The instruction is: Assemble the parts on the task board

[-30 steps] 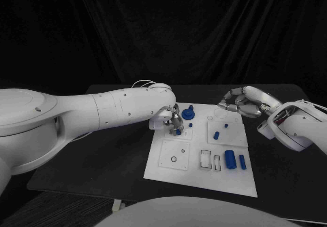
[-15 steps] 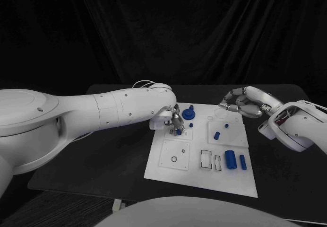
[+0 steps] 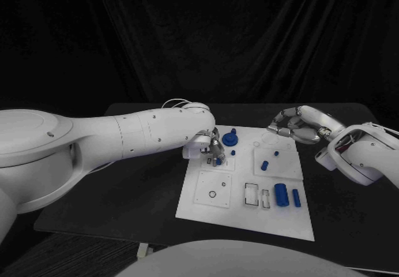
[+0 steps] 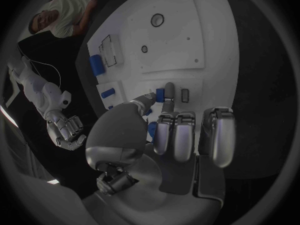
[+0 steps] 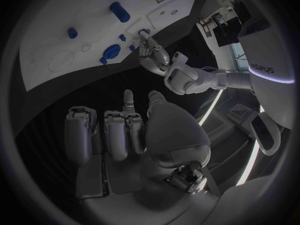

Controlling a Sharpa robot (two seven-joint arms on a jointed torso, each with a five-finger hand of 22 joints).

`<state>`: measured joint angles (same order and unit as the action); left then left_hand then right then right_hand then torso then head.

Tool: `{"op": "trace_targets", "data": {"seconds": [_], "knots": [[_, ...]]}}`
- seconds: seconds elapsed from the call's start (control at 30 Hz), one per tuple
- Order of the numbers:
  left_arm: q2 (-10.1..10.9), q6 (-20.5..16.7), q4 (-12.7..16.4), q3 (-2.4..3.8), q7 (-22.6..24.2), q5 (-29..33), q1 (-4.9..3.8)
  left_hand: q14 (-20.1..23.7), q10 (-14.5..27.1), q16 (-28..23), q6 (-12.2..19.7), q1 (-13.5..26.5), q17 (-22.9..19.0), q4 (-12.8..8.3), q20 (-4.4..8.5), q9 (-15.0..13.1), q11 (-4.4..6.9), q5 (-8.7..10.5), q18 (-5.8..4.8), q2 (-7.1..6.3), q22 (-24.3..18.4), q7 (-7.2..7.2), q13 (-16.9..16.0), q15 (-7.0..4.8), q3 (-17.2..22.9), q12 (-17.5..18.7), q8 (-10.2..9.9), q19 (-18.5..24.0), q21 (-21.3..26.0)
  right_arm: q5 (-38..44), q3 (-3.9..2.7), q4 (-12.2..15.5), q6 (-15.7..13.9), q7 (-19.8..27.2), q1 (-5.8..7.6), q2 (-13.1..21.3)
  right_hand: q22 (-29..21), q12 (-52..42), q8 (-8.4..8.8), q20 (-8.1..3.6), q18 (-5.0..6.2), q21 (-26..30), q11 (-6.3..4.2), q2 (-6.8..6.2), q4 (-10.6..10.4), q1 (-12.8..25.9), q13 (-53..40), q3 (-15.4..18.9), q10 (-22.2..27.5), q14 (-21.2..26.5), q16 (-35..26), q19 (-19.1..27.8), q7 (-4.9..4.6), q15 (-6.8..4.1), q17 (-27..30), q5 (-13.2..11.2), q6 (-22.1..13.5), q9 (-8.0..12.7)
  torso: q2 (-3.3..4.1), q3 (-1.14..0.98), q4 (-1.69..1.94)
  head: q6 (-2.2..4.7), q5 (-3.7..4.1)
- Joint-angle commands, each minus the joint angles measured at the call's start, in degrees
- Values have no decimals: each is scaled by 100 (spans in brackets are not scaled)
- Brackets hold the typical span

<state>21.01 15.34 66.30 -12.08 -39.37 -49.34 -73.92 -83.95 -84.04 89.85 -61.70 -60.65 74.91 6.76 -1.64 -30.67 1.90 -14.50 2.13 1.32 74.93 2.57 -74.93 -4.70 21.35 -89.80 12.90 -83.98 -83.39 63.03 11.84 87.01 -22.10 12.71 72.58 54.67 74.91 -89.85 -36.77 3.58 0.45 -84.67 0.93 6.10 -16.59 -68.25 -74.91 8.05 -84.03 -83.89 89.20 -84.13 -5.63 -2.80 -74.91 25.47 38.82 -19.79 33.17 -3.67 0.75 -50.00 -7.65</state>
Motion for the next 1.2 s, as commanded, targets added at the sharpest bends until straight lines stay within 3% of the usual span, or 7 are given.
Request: {"op": "trace_targets", "data": {"seconds": [0.03, 0.23, 0.63, 0.93, 1.2], "knots": [[-23, 124, -12, -4, 52, 37, 25, -605, -596, 15, 41, 62, 1509, 60, -6, -1, -19, 83, 31, 4, 647, 17, -1507, -1, -42, -20, -39, -29, 41, 0, -4, 3, 19, -66, -14, 9, 1288, -15, 31, 37, 118, 31, 37, 14, -1, -64, -1509, 28, -597, -547, -18, -251, -26, 41, -1283, 17, -23, 5, 0, -1, 1, 0, 6], [-41, 136, -48, -4, 51, 37, 33, -605, -596, 15, 25, 178, 1509, 272, -20, -5, -30, 405, 34, -1, 643, 30, -1507, 11, -249, -20, -86, -27, 60, 0, -4, 0, 15, -63, -19, 10, 1288, -15, 31, 37, 118, 31, 37, 14, -1, -64, -1509, 28, -597, -547, -18, -251, -26, 41, -1283, 17, -23, 5, 0, 0, -2, 0, 3], [-52, 139, -106, -4, 35, 37, 55, -605, -596, 15, 60, 383, 1509, 661, -33, -2, -51, 684, 39, -2, 638, 53, -1507, 25, -653, -20, -192, -23, 95, 0, -4, -10, 30, -65, -38, 14, 1286, -15, 35, 37, 119, 36, 38, 15, -3, -64, -1509, 32, -597, -546, -19, -249, -28, 42, -1280, 13, -26, 9, -1, -1, -2, 0, 5], [-45, 123, -107, -4, 38, 37, 67, -605, -596, 15, 62, 638, 1509, 978, -39, -75, -55, 1158, 36, -72, 662, 52, -1507, 23, -1174, -20, -213, -42, 107, 0, -4, -9, 33, -65, -43, 22, 1286, -15, 35, 37, 119, 36, 38, 15, -3, -64, -1509, 32, -597, -546, -19, -249, -28, 42, -1280, 13, -26, 9, -1, -2, 0, 0, 8], [59, -60, 21, -3, 104, 37, 68, -605, -596, 15, 79, 821, 1509, 982, -28, -102, -51, 1179, 35, -161, 675, 48, -1507, 22, -1448, -20, -225, -48, 107, 0, -4, -5, 31, -58, -47, 44, 1285, -15, 33, 38, 120, 41, 41, 21, -10, -53, -1509, 42, -597, -546, -20, -246, -29, 44, -1280, 5, -17, 12, -2, -1, 0, 0, 30]]}}
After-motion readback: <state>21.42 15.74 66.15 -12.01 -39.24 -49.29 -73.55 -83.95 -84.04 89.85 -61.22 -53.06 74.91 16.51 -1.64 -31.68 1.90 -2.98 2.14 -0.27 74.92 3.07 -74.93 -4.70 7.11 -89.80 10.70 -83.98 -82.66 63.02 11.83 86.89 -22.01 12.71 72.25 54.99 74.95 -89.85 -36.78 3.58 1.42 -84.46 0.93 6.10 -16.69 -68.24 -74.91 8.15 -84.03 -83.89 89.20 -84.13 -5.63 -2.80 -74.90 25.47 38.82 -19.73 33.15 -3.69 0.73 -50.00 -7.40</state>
